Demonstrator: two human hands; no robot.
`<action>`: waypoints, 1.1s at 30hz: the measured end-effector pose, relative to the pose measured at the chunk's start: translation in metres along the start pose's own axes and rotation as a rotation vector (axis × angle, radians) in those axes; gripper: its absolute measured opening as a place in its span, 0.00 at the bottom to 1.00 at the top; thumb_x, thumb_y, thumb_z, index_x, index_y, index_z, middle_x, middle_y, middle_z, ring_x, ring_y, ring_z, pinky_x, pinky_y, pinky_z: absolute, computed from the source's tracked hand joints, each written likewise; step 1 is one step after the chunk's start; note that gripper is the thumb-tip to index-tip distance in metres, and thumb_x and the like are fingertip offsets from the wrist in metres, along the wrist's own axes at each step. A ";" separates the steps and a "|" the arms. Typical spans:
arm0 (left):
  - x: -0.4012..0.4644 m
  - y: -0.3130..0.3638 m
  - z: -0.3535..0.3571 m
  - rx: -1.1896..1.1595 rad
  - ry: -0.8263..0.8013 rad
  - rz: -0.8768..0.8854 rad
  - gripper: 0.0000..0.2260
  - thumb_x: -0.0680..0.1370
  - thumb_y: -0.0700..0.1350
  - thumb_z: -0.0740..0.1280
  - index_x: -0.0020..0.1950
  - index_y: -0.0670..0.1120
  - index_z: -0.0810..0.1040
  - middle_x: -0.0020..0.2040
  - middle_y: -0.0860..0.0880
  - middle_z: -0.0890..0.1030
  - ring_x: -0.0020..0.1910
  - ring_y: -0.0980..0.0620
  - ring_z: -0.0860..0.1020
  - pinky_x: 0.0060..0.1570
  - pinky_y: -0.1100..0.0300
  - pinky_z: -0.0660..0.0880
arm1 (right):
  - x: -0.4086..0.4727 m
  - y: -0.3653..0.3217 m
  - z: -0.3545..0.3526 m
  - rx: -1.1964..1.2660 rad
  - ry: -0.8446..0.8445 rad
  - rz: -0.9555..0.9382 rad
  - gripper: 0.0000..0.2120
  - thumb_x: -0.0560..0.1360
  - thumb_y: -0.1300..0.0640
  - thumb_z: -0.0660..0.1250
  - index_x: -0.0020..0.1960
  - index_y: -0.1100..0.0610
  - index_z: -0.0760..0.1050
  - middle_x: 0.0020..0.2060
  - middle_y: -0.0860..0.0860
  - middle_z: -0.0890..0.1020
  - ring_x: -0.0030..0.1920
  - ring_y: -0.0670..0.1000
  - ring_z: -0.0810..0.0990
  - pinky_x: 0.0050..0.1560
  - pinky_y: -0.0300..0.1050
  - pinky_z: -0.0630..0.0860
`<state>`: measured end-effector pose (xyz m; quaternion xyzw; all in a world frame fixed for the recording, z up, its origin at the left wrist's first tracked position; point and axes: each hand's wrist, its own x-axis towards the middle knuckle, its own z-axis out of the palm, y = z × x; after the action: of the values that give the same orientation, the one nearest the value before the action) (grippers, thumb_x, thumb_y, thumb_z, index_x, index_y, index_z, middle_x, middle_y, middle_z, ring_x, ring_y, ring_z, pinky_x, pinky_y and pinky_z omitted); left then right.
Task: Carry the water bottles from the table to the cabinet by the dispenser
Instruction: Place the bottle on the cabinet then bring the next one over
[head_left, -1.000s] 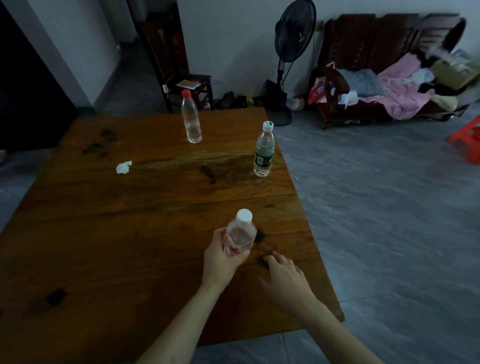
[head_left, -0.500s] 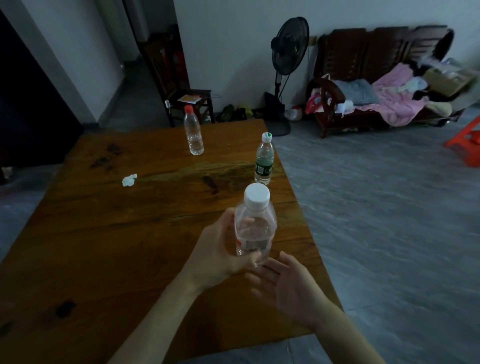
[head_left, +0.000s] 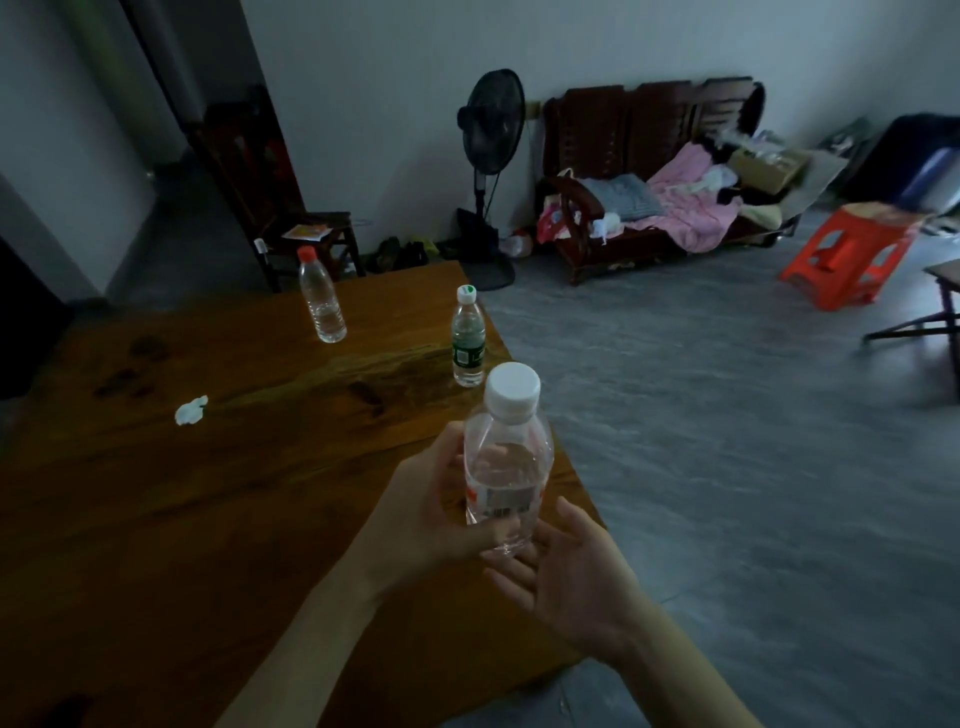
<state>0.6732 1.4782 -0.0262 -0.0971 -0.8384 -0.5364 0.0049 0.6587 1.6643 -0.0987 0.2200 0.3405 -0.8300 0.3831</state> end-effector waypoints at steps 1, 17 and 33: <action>0.002 0.000 0.000 0.013 -0.016 0.032 0.33 0.70 0.42 0.81 0.71 0.48 0.70 0.62 0.56 0.81 0.62 0.57 0.80 0.56 0.62 0.79 | -0.005 -0.001 0.002 -0.003 0.012 -0.017 0.30 0.82 0.40 0.51 0.68 0.62 0.75 0.54 0.61 0.84 0.50 0.58 0.85 0.57 0.53 0.76; 0.042 0.059 0.097 -0.051 -0.254 0.120 0.30 0.67 0.49 0.81 0.65 0.64 0.73 0.59 0.62 0.81 0.58 0.62 0.80 0.52 0.58 0.82 | -0.123 -0.026 -0.064 0.215 0.129 -0.306 0.35 0.81 0.38 0.50 0.70 0.66 0.72 0.66 0.65 0.77 0.69 0.62 0.73 0.74 0.55 0.63; -0.006 0.210 0.310 -0.177 -0.695 0.444 0.28 0.65 0.53 0.81 0.62 0.58 0.76 0.55 0.60 0.84 0.53 0.54 0.84 0.50 0.63 0.80 | -0.338 0.011 -0.201 0.486 0.231 -0.679 0.37 0.73 0.41 0.58 0.72 0.66 0.70 0.72 0.64 0.71 0.75 0.63 0.66 0.69 0.59 0.67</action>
<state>0.7445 1.8411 0.0298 -0.4504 -0.6995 -0.5278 -0.1711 0.8943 1.9710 -0.0263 0.2708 0.2290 -0.9349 -0.0155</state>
